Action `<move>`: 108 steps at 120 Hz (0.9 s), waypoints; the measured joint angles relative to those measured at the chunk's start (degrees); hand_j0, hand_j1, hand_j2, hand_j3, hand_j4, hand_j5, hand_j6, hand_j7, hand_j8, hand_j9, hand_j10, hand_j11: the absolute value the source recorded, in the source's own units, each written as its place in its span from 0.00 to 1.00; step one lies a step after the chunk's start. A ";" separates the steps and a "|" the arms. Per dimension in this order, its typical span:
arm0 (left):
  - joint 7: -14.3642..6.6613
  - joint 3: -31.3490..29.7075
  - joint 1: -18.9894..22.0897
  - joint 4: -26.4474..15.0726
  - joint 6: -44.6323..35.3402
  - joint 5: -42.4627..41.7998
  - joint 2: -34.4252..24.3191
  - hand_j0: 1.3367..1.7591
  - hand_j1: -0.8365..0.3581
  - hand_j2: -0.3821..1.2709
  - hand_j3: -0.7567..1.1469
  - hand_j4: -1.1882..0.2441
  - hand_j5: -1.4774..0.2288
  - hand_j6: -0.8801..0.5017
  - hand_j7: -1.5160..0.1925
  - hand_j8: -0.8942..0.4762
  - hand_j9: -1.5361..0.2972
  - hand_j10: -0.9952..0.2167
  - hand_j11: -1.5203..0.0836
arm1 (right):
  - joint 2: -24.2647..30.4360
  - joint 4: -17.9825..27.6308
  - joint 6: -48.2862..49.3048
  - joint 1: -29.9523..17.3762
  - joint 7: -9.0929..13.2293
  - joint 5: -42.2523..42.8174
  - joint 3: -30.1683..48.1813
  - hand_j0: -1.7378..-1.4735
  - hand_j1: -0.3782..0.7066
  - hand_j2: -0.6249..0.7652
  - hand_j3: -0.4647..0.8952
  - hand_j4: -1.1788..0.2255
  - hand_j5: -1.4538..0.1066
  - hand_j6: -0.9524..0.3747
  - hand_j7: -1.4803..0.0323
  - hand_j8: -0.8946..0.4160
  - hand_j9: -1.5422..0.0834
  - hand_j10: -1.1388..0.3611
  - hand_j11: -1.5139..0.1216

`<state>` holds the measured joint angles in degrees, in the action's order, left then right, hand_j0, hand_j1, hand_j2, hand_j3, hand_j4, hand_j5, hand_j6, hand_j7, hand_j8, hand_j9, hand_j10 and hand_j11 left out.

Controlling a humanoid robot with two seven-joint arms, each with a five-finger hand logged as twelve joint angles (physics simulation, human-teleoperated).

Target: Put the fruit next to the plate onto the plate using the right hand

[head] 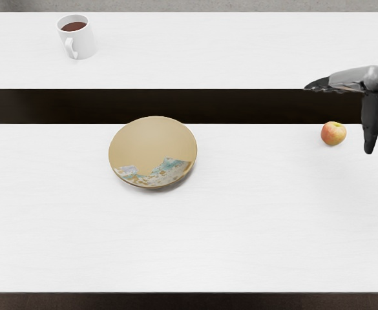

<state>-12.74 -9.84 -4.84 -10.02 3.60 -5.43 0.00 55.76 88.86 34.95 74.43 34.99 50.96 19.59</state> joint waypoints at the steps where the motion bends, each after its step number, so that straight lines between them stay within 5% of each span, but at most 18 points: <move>1: 0.00 0.00 0.00 0.00 0.00 0.00 0.00 0.76 0.99 0.23 0.40 0.83 0.87 0.64 0.89 0.65 0.84 0.82 0.95 | -0.14 0.07 -0.12 -0.21 0.00 0.47 -0.01 0.30 0.03 0.45 0.34 0.84 0.93 0.71 0.98 0.68 0.95 0.76 0.93; 45: 0.00 0.00 -0.08 0.00 0.00 0.01 0.00 0.76 0.99 0.23 0.40 0.83 0.87 0.64 0.89 0.65 0.84 0.82 0.95 | -5.27 0.14 -11.74 -6.81 0.01 12.38 -0.07 0.30 0.03 0.45 0.34 0.83 0.93 0.71 0.98 0.68 0.95 0.76 0.93; 108: 0.00 0.00 -0.07 0.00 0.00 0.00 0.00 0.76 0.99 0.23 0.40 0.83 0.87 0.64 0.89 0.65 0.84 0.82 0.95 | -11.30 -10.73 -19.59 -11.93 0.01 19.31 -0.12 0.30 0.03 0.45 0.34 0.84 0.93 0.71 0.98 0.68 0.95 0.76 0.93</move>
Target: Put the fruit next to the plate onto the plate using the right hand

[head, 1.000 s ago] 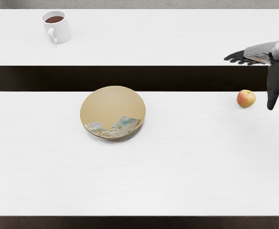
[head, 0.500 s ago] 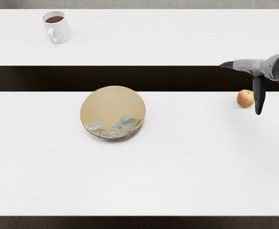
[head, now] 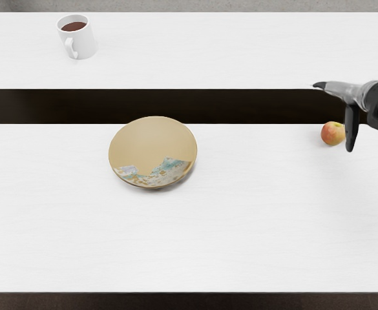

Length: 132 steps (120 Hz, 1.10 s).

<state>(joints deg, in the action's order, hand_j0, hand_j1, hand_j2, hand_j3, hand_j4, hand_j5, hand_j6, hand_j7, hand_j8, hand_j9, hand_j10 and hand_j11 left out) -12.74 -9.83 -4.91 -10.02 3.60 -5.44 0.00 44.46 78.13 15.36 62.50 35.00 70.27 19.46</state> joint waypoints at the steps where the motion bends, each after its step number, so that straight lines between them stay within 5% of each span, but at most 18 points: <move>1: 0.00 0.00 -0.01 0.00 0.00 0.00 0.00 0.76 0.99 0.23 0.40 0.83 0.87 0.64 0.89 0.65 0.84 0.82 0.95 | -0.11 -0.20 -0.07 -0.06 0.00 0.01 0.00 0.30 0.03 0.45 0.34 0.84 0.93 0.71 0.98 0.68 0.95 0.76 0.93; 24: 0.00 0.00 0.03 0.00 0.00 -0.01 0.00 0.76 0.99 0.23 0.40 0.83 0.87 0.64 0.89 0.65 0.84 0.82 0.95 | -3.97 -4.85 -0.80 -0.93 0.00 0.73 0.02 0.30 0.03 0.45 0.34 0.84 0.93 0.71 0.98 0.68 0.95 0.76 0.93; 132: 0.00 0.00 0.00 0.00 0.00 -0.01 0.00 0.76 0.99 0.23 0.40 0.83 0.87 0.64 0.89 0.65 0.84 0.82 0.95 | -8.19 -10.92 -10.75 -5.55 0.00 7.17 -1.41 0.30 0.19 0.43 0.34 0.73 0.81 0.60 0.85 0.57 0.83 0.66 0.81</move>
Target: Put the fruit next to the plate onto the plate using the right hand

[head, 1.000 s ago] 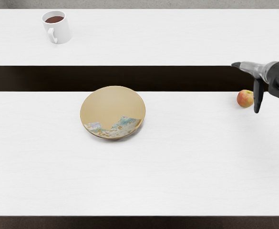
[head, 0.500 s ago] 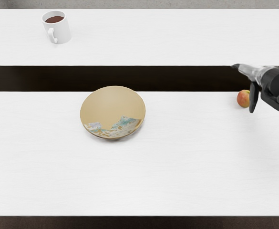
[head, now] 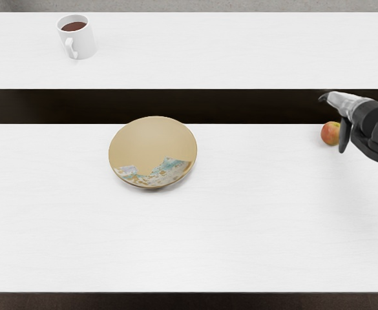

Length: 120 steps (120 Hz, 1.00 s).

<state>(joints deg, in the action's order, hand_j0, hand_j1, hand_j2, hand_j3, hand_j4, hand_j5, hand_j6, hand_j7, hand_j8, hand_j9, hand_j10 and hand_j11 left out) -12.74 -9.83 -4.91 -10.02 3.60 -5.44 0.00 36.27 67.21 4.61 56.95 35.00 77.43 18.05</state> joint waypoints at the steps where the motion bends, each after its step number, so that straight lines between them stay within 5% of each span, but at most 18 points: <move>1: 0.00 0.00 0.03 0.00 0.00 0.00 0.00 0.76 0.99 0.23 0.40 0.83 0.87 0.64 0.89 0.65 0.84 0.82 0.95 | 0.00 -0.10 -0.04 -0.03 0.00 0.04 -0.01 0.30 0.19 0.43 0.34 0.73 0.81 0.60 0.85 0.57 0.83 0.66 0.81; 39: 0.00 0.00 0.05 0.00 0.00 0.01 0.00 0.76 0.99 0.23 0.40 0.83 0.87 0.64 0.89 0.65 0.84 0.82 0.95 | -2.87 -5.81 -1.59 -0.92 0.00 0.55 -0.51 0.30 0.23 0.42 0.34 0.70 0.78 0.57 0.82 0.54 0.80 0.63 0.78; 120: 0.00 0.00 0.07 0.00 0.00 0.00 0.00 0.76 0.99 0.23 0.40 0.83 0.87 0.64 0.89 0.65 0.84 0.82 0.95 | -5.44 -6.39 -8.07 -1.77 0.00 1.59 -2.35 0.30 0.28 0.42 0.34 0.67 0.74 0.54 0.78 0.51 0.77 0.61 0.75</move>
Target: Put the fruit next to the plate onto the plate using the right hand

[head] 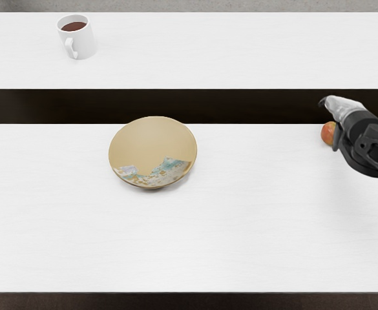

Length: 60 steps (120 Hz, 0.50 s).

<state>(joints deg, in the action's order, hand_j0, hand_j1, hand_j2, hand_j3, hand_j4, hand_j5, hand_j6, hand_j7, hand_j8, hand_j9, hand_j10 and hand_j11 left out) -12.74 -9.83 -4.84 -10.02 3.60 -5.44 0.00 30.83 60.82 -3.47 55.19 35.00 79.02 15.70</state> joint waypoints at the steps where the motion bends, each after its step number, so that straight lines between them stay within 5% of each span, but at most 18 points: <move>1: 0.00 0.00 0.00 0.00 0.00 0.00 0.00 0.76 0.99 0.23 0.40 0.83 0.87 0.64 0.89 0.65 0.84 0.82 0.95 | -0.01 0.00 -0.02 -0.03 0.00 0.00 -0.01 0.30 0.28 0.42 0.34 0.67 0.74 0.54 0.78 0.50 0.77 0.61 0.74; 60: 0.00 0.00 0.00 0.00 0.00 0.00 0.00 0.76 0.99 0.23 0.40 0.83 0.87 0.64 0.89 0.65 0.84 0.82 0.95 | -0.07 -0.30 -0.39 -0.83 0.00 -0.39 -0.15 0.30 0.37 0.41 0.34 0.61 0.67 0.47 0.71 0.44 0.70 0.55 0.67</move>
<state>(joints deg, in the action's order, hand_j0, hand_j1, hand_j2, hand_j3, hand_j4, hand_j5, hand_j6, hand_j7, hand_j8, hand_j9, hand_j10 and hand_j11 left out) -12.74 -9.83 -4.84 -10.02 3.60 -5.44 0.00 30.76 60.52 -3.86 54.36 35.00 78.63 15.55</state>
